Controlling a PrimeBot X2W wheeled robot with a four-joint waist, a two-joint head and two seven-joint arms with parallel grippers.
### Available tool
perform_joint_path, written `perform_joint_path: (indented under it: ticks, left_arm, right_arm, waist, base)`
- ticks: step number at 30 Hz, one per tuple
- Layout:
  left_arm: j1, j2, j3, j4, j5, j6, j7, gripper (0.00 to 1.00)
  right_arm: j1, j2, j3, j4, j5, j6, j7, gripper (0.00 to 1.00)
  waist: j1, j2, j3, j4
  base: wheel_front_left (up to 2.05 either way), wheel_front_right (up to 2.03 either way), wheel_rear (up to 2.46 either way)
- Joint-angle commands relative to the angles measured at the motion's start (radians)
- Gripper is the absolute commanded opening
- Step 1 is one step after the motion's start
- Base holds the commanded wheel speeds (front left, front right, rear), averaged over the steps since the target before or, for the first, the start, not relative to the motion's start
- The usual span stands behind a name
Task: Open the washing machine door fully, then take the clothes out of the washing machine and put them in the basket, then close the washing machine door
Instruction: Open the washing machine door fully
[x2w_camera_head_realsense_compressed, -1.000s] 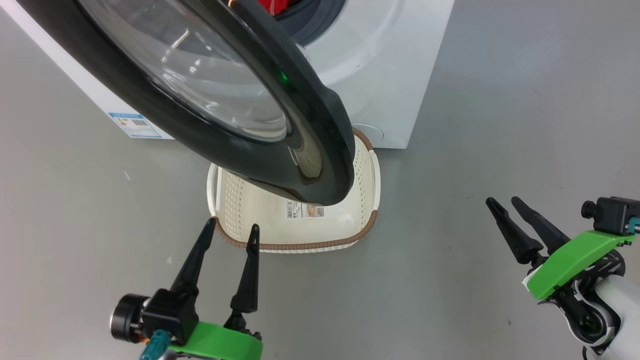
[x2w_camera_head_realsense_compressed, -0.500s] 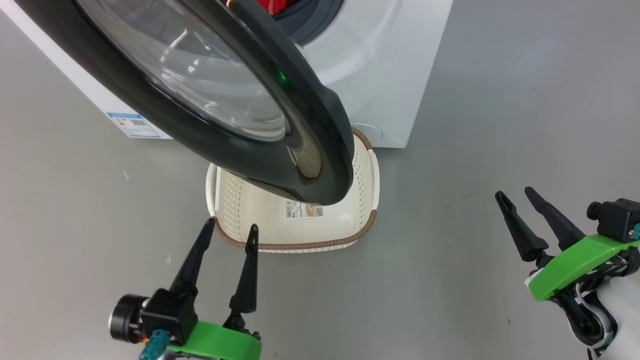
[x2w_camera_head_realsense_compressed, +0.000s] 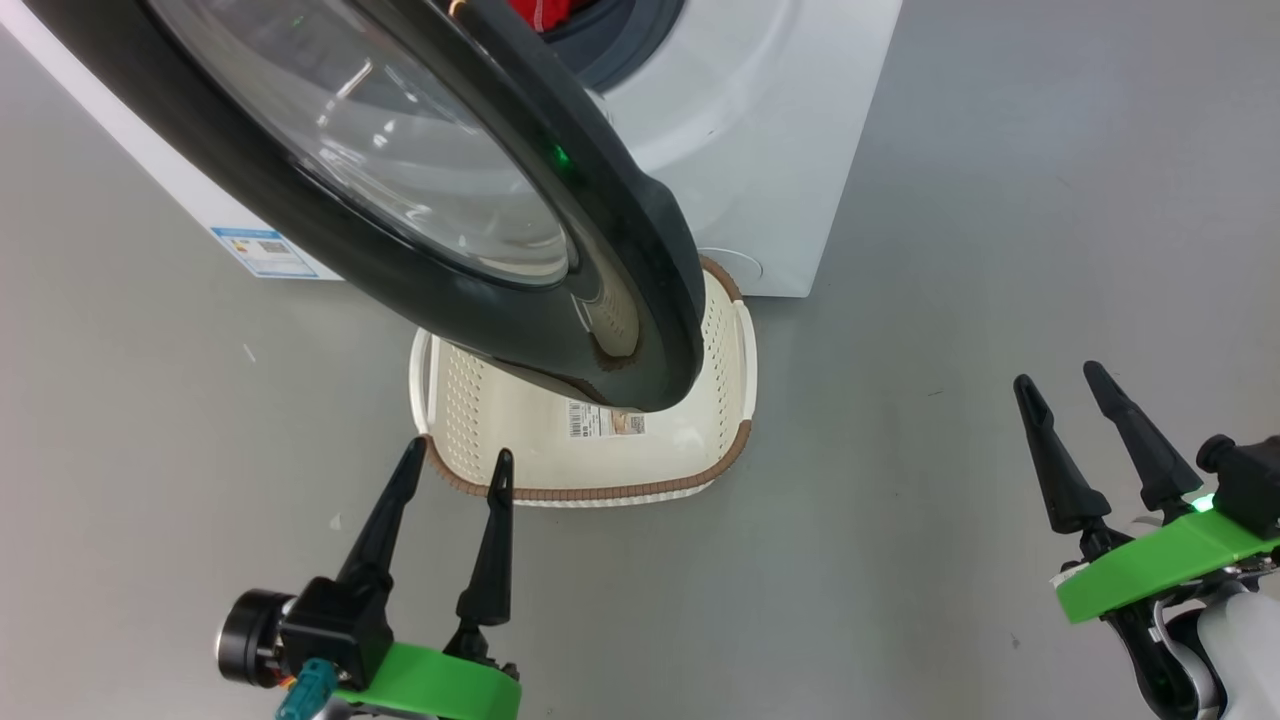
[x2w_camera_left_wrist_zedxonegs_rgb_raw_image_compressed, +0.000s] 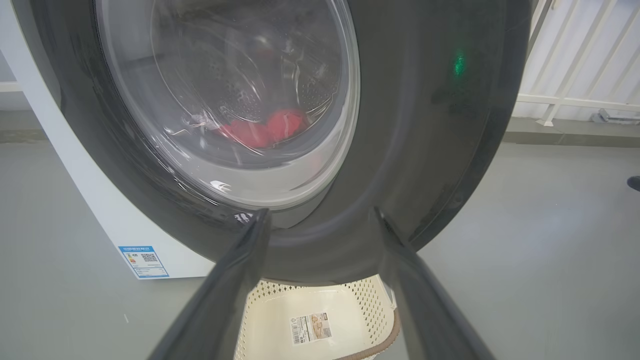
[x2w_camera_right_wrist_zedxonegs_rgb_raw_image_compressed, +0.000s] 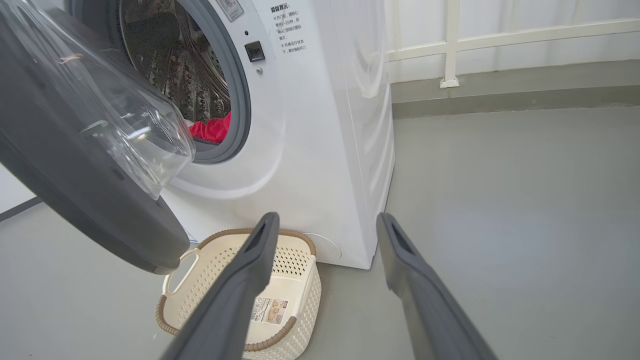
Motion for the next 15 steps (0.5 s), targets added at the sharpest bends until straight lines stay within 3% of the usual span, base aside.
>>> perform_joint_path:
  ticks: [1,15]
  left_arm:
    - [-0.002,0.010,0.034,-0.023,0.010,0.000,-0.009,1.00]
    - [0.003,0.010,0.037,-0.027,0.007,0.006,-0.009,1.00]
  right_arm:
    - [0.033,0.003,-0.014,-0.045,-0.035,0.006,-0.009,1.00]
    - [0.120,0.067,-0.132,-0.133,-0.188,0.006,-0.009,1.00]
  waist:
    - [0.0000,0.0000,0.000,0.001]
    - [0.0000,0.0000,-0.009,0.002]
  base:
    - [0.00,0.00,0.00]
    - [0.00,0.00,0.00]
